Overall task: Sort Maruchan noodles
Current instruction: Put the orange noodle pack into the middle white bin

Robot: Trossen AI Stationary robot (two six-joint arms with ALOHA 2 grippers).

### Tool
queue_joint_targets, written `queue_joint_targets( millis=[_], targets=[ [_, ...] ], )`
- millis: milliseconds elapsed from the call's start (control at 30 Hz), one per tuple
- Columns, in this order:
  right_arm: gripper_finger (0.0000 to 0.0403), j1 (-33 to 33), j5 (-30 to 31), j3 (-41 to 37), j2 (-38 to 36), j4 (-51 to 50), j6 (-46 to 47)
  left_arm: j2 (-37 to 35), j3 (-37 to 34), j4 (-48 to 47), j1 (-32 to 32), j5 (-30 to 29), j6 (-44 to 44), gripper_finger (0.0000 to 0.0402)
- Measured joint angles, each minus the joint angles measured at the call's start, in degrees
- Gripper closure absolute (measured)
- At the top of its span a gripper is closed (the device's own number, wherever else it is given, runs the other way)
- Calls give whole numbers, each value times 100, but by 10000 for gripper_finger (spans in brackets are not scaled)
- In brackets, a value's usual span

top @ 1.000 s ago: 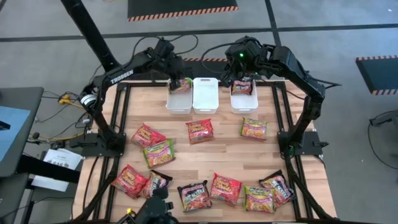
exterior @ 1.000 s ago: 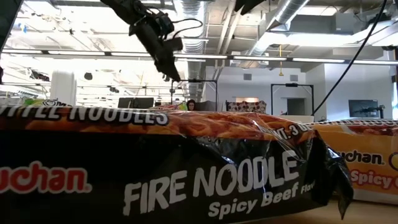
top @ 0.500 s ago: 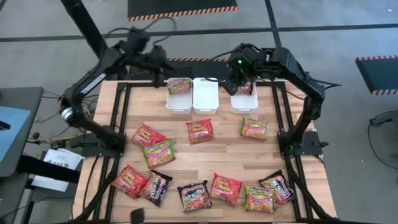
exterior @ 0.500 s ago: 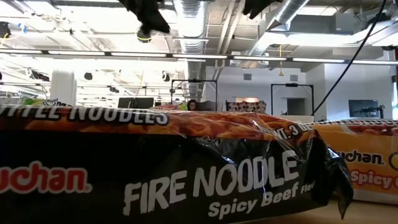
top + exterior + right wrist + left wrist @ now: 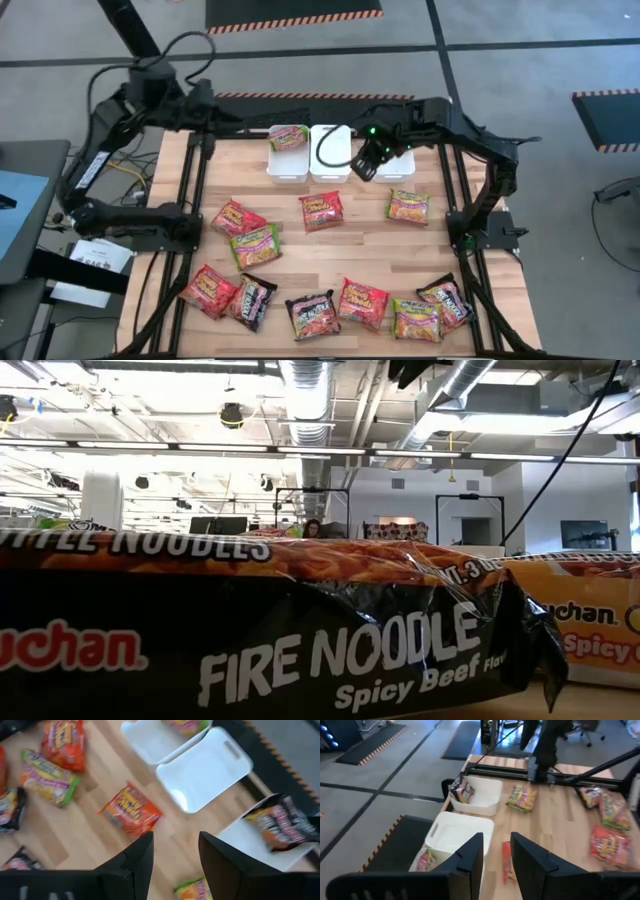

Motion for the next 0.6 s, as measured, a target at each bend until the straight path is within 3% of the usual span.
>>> queue_joint_targets(
  millis=[267,600],
  targets=[
    [220,478,-128,-558,13,321,629,-548,0,-370,-208,5,-414,315],
    [220,1001,-518,-980,4,1059,756,-852,0,-1016,-322,3,-914,315]
  ],
)
